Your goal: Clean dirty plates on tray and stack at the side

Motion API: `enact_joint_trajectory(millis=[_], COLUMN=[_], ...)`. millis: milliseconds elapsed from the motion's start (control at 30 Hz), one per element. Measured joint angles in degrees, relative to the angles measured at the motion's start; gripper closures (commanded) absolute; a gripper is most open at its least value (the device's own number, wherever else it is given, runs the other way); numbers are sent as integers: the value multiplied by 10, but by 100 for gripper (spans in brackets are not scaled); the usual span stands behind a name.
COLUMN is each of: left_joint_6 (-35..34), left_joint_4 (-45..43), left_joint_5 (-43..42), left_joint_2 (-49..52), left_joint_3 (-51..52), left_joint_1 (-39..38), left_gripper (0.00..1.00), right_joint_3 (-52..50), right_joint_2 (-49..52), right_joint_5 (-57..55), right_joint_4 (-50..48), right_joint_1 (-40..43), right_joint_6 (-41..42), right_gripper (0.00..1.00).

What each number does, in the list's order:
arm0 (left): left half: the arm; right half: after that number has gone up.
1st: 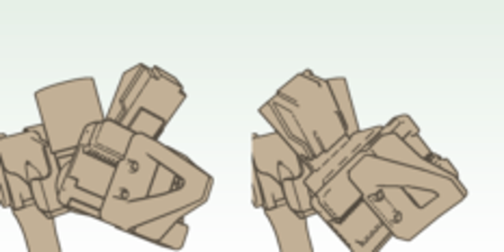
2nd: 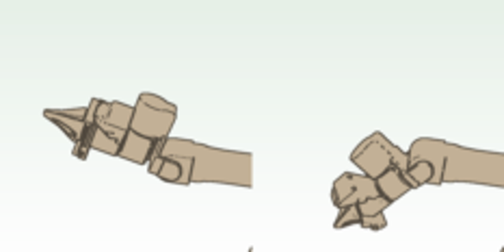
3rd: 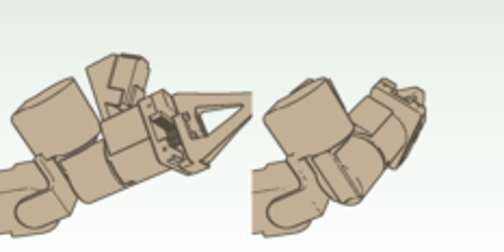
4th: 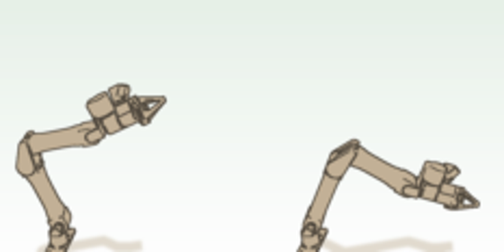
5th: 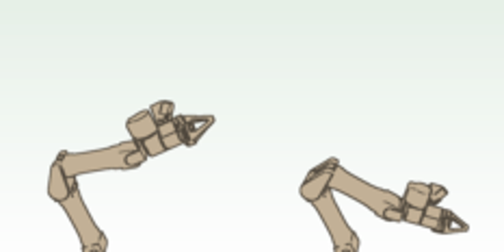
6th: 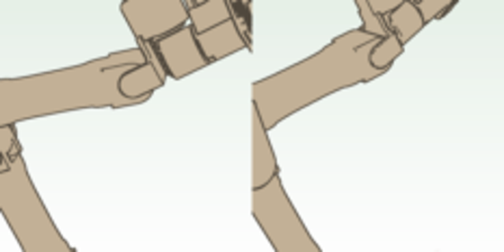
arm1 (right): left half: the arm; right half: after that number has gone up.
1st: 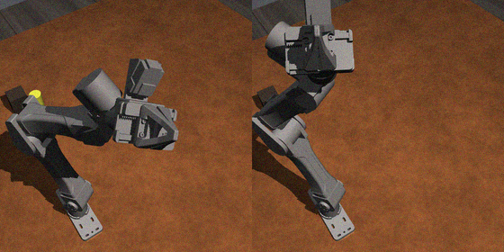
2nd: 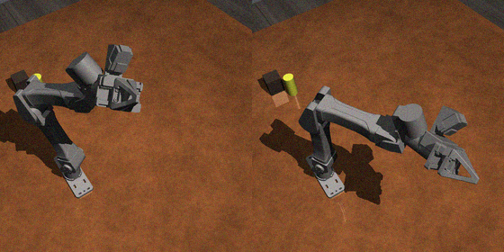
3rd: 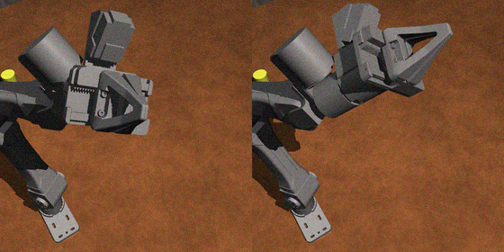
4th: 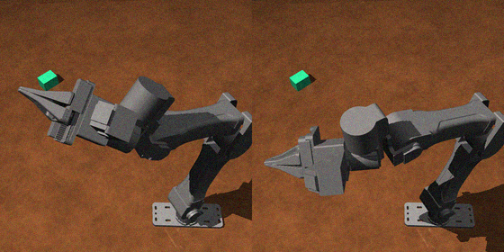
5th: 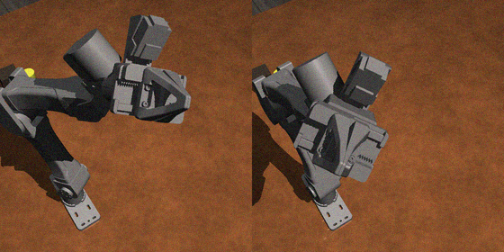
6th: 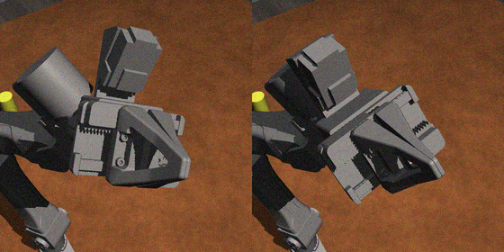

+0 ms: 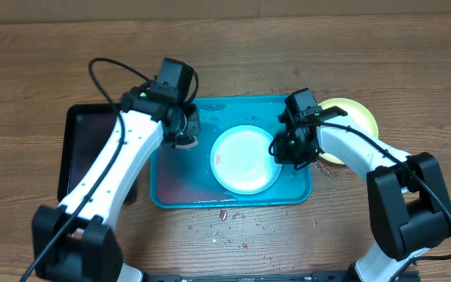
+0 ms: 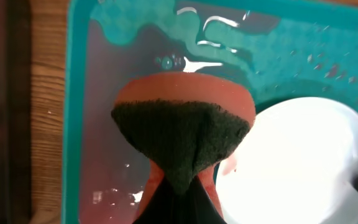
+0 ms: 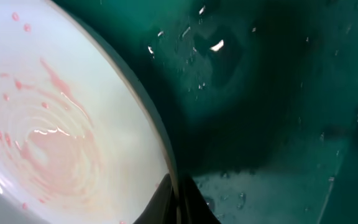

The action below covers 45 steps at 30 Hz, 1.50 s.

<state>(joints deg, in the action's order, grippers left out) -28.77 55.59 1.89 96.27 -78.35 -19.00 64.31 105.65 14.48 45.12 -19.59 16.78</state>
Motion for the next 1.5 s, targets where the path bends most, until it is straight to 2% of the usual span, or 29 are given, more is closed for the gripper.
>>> enact_joint_trajectory(millis=[167, 433, 700, 1033, 1200, 1400, 1500], left_joint_6=[3, 62, 136, 217, 256, 337, 335], left_joint_4=[-8, -25, -36, -42, -44, -49, -63], left_joint_5=[-2, -22, -28, -105, -133, -183, -188], left_joint_2=[24, 33, 52, 181, 186, 189, 191], left_joint_3=[0, 0, 0, 0, 0, 0, 0], left_joint_1=[-5, -5, -5, -5, -7, -20, -20], left_gripper=[96, 96, 96, 96, 96, 96, 96], right_joint_3=[3, 5, 5, 5, 5, 5, 5], right_joint_2=[0, 0, 0, 0, 1, 1, 1], right_joint_5=[18, 4, -19, -27, -35, -41, -45], right_joint_4=[-17, -70, -70, -69, -65, -64, -64], right_joint_1=[-15, -90, -112, -112, -112, -111, -111], right_joint_6=[122, 221, 243, 250, 250, 250, 250], right_gripper=[96, 96, 96, 96, 96, 96, 96])
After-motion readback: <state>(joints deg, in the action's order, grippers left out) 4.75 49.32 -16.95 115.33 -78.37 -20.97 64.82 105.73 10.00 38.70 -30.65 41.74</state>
